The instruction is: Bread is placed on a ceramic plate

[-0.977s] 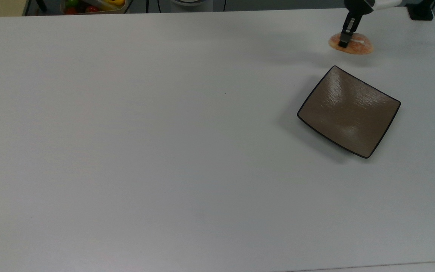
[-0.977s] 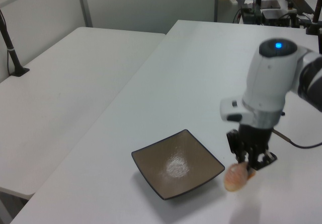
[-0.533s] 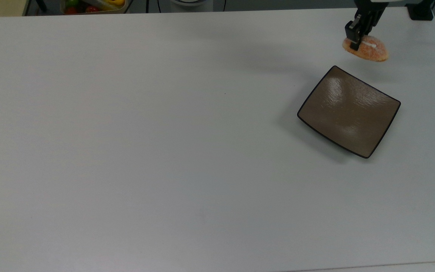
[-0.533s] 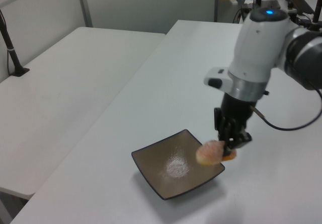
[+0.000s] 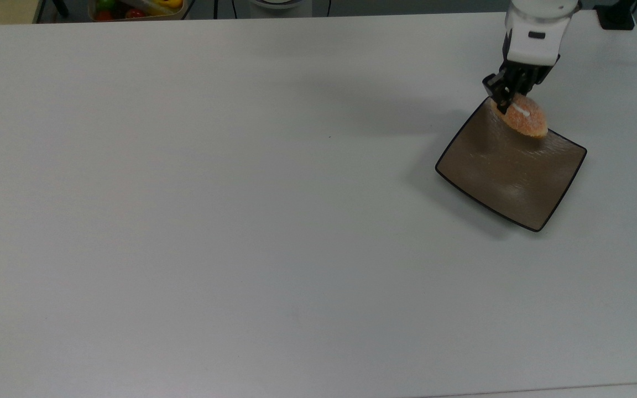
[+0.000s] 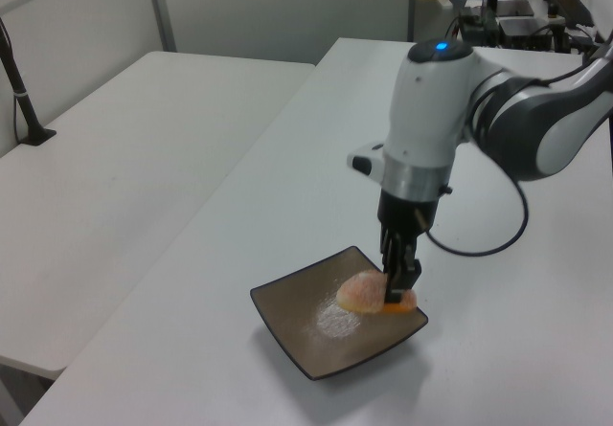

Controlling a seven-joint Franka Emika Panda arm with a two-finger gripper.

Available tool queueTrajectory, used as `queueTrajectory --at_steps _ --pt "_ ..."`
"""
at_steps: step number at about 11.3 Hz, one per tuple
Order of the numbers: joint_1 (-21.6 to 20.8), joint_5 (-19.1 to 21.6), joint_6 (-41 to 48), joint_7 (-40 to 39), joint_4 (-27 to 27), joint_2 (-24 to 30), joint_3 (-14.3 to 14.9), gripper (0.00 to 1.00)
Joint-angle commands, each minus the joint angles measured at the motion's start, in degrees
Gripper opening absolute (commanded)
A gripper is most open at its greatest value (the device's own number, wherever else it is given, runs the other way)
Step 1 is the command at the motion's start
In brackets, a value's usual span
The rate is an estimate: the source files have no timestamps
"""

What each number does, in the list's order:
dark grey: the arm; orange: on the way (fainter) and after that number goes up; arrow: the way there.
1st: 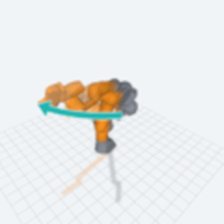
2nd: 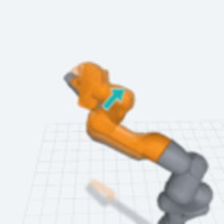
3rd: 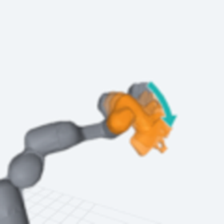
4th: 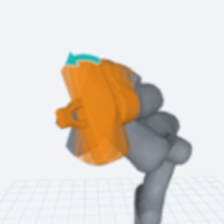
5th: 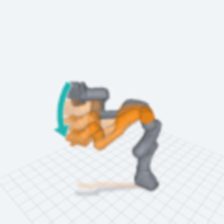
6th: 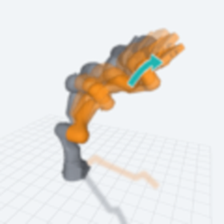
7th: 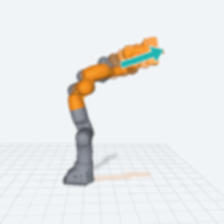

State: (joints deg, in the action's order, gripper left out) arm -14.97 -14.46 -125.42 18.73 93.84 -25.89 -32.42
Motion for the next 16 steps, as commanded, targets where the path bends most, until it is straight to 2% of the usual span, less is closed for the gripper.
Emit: queueTrajectory --at_steps 1,8,10,12,14,16 --pt "-1.81 -1.62 -0.44 1.84 -2.43 -2.75 0.86 1.0" --pt "-1.2 -2.59 0.0 1.84 -2.43 -2.06 0.95 1.0" --pt "0.11 -1.62 2.53 1.84 -0.95 1.7 0.95 1.0" --pt "0.56 -0.66 10.68 1.4 -0.59 5.66 1.47 1.0" --pt "-0.31 4.77 18.59 1.4 0.2 10.66 5.67 1.0" --pt "-1.54 6.03 26.24 1.92 0.73 14.88 9.81 1.0"
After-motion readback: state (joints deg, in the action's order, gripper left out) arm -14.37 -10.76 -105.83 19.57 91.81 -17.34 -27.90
